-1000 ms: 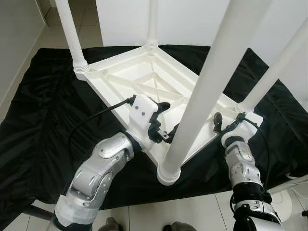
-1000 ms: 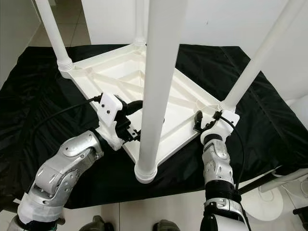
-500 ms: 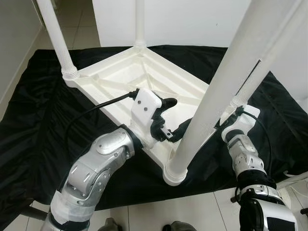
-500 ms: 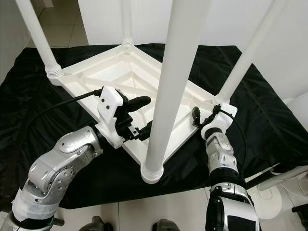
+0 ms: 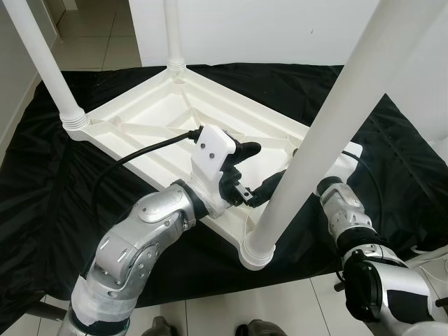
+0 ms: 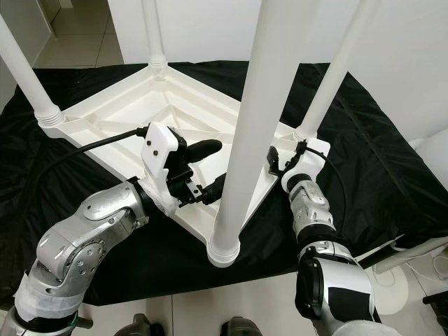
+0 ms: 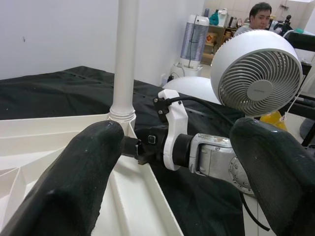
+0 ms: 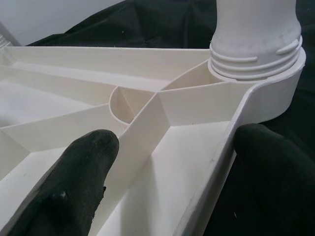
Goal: Building children table
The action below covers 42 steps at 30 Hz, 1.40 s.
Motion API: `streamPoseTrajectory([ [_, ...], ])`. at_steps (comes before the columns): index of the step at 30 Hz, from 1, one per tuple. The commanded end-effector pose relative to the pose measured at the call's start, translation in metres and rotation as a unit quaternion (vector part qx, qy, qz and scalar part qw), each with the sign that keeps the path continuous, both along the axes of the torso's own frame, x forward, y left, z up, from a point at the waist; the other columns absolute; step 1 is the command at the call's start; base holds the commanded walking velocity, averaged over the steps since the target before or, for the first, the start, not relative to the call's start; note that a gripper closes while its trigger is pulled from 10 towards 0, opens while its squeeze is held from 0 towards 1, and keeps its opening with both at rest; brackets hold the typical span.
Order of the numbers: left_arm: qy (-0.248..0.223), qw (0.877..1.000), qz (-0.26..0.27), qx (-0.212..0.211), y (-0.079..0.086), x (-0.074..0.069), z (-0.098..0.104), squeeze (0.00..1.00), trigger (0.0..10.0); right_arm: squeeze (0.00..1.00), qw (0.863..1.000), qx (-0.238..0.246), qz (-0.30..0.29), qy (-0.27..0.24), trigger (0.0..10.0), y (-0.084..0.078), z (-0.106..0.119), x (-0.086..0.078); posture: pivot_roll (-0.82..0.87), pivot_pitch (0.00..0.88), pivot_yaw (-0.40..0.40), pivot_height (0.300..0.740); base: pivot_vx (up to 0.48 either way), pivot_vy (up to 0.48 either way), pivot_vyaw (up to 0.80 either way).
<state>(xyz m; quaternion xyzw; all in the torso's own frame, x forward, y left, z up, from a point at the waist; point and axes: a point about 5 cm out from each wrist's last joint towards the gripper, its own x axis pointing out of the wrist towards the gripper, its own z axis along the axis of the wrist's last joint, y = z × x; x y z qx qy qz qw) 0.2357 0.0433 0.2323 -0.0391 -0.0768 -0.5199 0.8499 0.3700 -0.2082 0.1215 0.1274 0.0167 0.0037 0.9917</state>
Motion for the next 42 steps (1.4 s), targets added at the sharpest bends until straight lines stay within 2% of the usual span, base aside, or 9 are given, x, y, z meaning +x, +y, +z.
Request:
streamPoseTrajectory([
  [1, -0.017, 0.999, -0.041, -0.006, -0.006, -0.010, 0.009, 0.00, 10.0, 0.00, 0.999, -0.010, 0.026, -0.033, 10.0, 0.014, 0.015, 0.008, -0.09, 0.045, 0.013, 0.740, 0.000, 0.000, 0.00],
  [9, -0.009, 1.000, 0.021, 0.018, 0.004, 0.007, -0.005, 0.00, 10.0, 0.00, 0.996, -0.030, 0.016, -0.077, 10.0, 0.003, 0.014, -0.003, -0.08, 0.050, 0.012, 0.740, 0.000, 0.000, 0.00],
  [19, -0.008, 0.999, 0.026, 0.037, 0.026, 0.026, -0.016, 0.00, 10.0, 0.00, 0.989, -0.053, 0.056, -0.127, 10.0, -0.003, 0.015, -0.029, -0.09, 0.056, 0.021, 0.740, 0.000, 0.000, 0.00],
  [25, -0.016, 0.995, -0.048, 0.087, 0.028, 0.017, -0.031, 0.00, 10.0, 0.00, 0.983, -0.067, 0.107, -0.131, 10.0, -0.014, 0.013, -0.059, -0.10, 0.063, 0.029, 0.740, 0.000, 0.000, 0.00],
  [29, -0.002, 0.991, -0.065, 0.119, 0.038, 0.017, -0.047, 0.00, 10.0, 0.00, 0.982, -0.074, 0.120, -0.129, 10.0, -0.022, 0.015, -0.076, -0.10, 0.068, 0.029, 0.740, 0.000, 0.000, 0.00],
  [31, -0.002, 0.991, -0.065, 0.119, 0.038, 0.017, -0.047, 0.00, 10.0, 0.00, 0.982, -0.074, 0.120, -0.129, 10.0, -0.022, 0.015, -0.076, -0.10, 0.068, 0.029, 0.740, 0.000, 0.000, 0.00],
  [33, -0.004, 0.981, -0.075, 0.180, 0.047, 0.020, -0.065, 0.00, 10.0, 0.00, 0.982, -0.081, 0.116, -0.123, 10.0, -0.027, 0.015, -0.083, -0.10, 0.067, 0.029, 0.740, 0.000, 0.000, 0.00],
  [39, 0.002, 0.972, -0.094, 0.217, 0.052, 0.021, -0.078, 0.00, 10.0, 0.00, 0.984, -0.078, 0.108, -0.120, 10.0, -0.030, 0.017, -0.083, -0.11, 0.065, 0.031, 0.740, 0.000, 0.000, 0.00],
  [42, -0.019, 0.956, -0.095, 0.275, 0.054, 0.026, -0.089, 0.00, 10.0, 0.00, 0.983, -0.078, 0.114, -0.117, 10.0, -0.029, 0.019, -0.084, -0.10, 0.048, 0.026, 0.740, 0.000, 0.000, 0.00],
])
